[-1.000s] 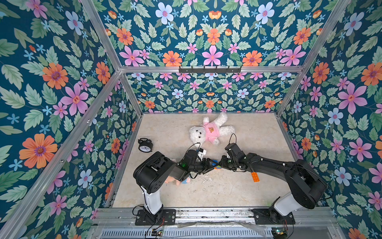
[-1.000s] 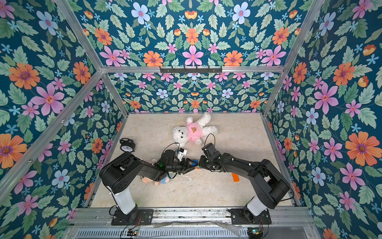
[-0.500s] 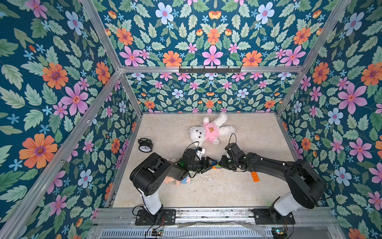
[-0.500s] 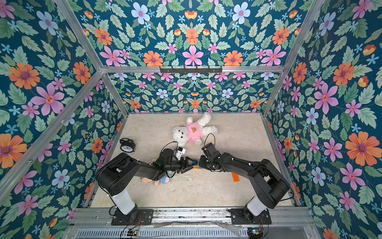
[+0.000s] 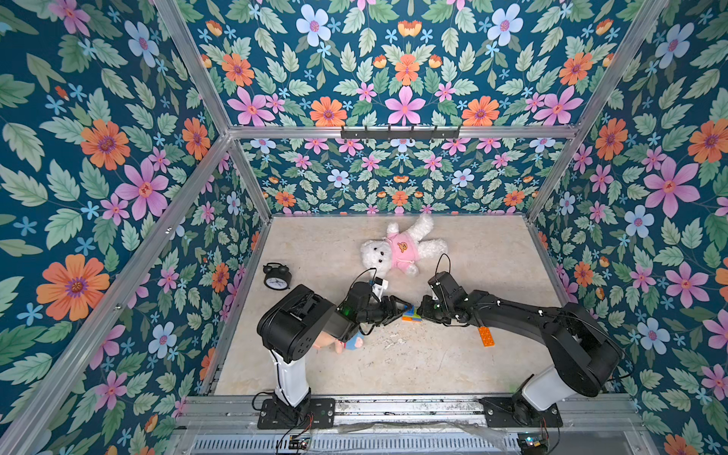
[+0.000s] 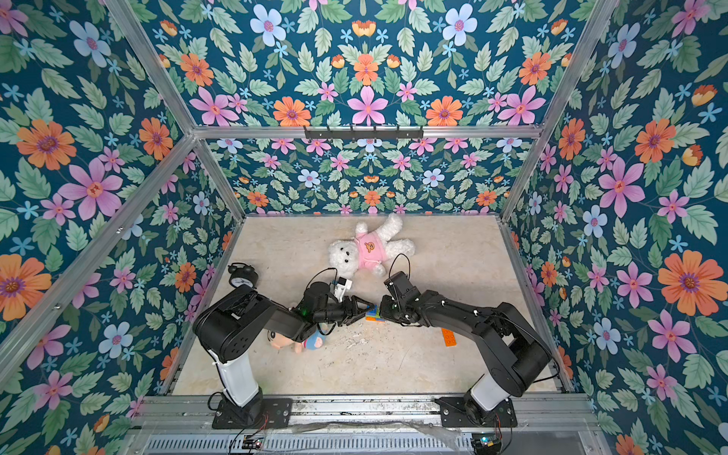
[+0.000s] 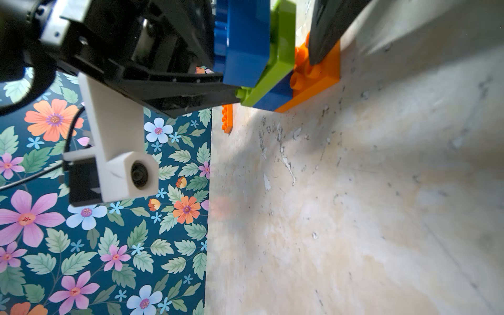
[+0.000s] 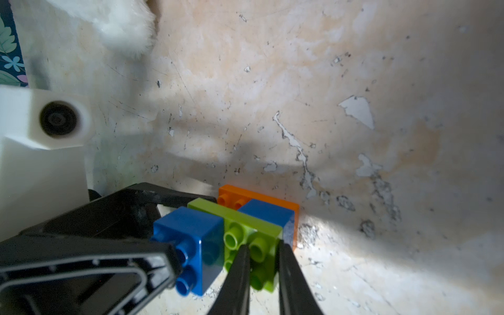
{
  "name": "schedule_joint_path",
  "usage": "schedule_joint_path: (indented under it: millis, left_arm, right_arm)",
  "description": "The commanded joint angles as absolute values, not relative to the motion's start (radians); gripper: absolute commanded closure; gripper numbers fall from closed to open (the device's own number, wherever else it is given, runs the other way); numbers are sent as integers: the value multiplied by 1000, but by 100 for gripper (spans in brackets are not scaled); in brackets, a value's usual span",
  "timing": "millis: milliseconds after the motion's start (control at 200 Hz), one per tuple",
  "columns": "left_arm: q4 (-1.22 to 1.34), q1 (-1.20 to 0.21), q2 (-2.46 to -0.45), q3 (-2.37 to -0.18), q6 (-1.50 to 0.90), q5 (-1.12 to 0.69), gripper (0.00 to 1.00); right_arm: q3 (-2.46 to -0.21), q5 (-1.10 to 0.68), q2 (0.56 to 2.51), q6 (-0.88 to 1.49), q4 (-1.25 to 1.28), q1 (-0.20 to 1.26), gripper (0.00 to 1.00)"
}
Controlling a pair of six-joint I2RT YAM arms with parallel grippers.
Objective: Assemble the number 5 with lego
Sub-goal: Assemble the lego brick with the lego brick.
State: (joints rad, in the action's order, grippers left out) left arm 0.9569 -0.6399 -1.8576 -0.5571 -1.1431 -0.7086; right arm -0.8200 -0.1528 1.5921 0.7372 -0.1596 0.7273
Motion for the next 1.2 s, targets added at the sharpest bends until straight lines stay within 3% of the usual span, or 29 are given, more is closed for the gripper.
schedule_joint_path:
  millis: [0, 145, 340, 390, 575, 725, 855, 975, 1195]
  left_arm:
    - [990, -643, -1872, -549, -1156, -721, 46]
    - [1012, -643, -1896, -543, -1166, -729, 50]
    - [1026, -643, -1911, -525, -1166, -726, 61]
    - [1026, -643, -1914, -526, -1159, -735, 69]
    - [1020, -642, -1917, -529, -1157, -741, 68]
    - [1008, -642, -1925, -538, -1155, -749, 75]
    - [986, -643, -1921, -538, -1147, -742, 74]
    - [968, -643, -1917, -535, -1143, -732, 57]
    - [954, -642, -1920, -532, -1140, -727, 49]
  right_arm:
    - [-803, -136, 1609, 729, -314, 730, 80]
    - [-798, -133, 1607, 732, -311, 730, 80]
    - [-797, -135, 1611, 735, -305, 729, 79]
    - [-797, -135, 1612, 732, -306, 730, 80]
    - [-797, -135, 1614, 732, -307, 730, 80]
    - [-796, -132, 1612, 731, -307, 730, 80]
    - [-793, -134, 1612, 731, -302, 729, 80]
    - [-796, -139, 1617, 731, -302, 730, 80]
    - [-799, -135, 1614, 729, -311, 730, 80]
